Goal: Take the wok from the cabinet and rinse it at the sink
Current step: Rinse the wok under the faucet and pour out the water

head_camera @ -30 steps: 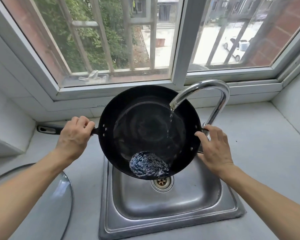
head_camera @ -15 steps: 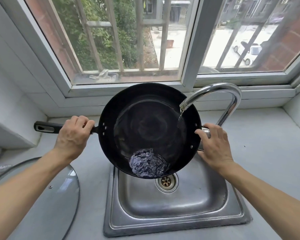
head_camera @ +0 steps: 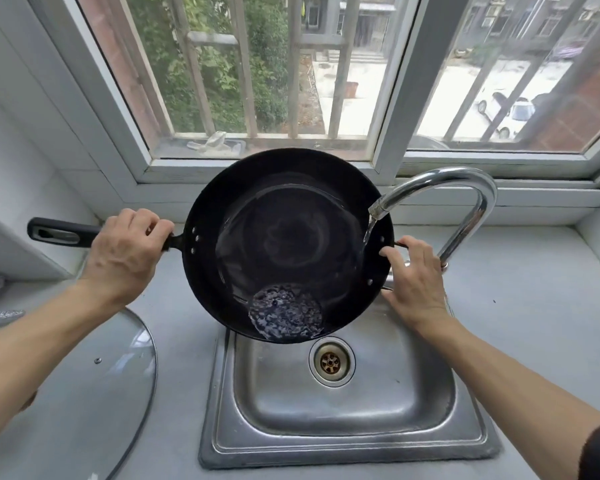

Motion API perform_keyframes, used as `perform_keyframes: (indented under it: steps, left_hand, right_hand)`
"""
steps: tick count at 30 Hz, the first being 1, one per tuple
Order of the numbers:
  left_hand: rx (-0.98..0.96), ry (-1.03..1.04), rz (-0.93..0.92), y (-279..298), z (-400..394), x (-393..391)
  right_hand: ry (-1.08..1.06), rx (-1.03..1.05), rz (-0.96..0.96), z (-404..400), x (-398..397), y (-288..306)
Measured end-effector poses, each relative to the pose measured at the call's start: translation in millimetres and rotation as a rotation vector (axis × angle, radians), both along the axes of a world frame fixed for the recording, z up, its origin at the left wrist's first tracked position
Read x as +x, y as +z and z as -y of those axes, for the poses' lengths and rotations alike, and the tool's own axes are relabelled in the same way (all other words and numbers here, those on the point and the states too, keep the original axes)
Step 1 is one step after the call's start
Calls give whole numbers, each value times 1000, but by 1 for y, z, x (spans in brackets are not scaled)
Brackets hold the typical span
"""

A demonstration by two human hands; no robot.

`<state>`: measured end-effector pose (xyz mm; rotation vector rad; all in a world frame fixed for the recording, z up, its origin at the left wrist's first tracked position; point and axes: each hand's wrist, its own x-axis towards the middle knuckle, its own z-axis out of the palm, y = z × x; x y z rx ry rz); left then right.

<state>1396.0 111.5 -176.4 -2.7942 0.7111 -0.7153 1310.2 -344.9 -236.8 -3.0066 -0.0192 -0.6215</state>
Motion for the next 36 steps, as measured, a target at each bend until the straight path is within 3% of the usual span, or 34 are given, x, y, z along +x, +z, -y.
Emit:
perform_keyframes:
  steps: [16,36]
  left_hand:
    - [26,21,-25,15,-20,-17]
    - [-6,71,-37,36,-22,-43]
  right_hand:
    - [88,14,-79,-15,16,-2]
    - [167,60,-30,-19,25,10]
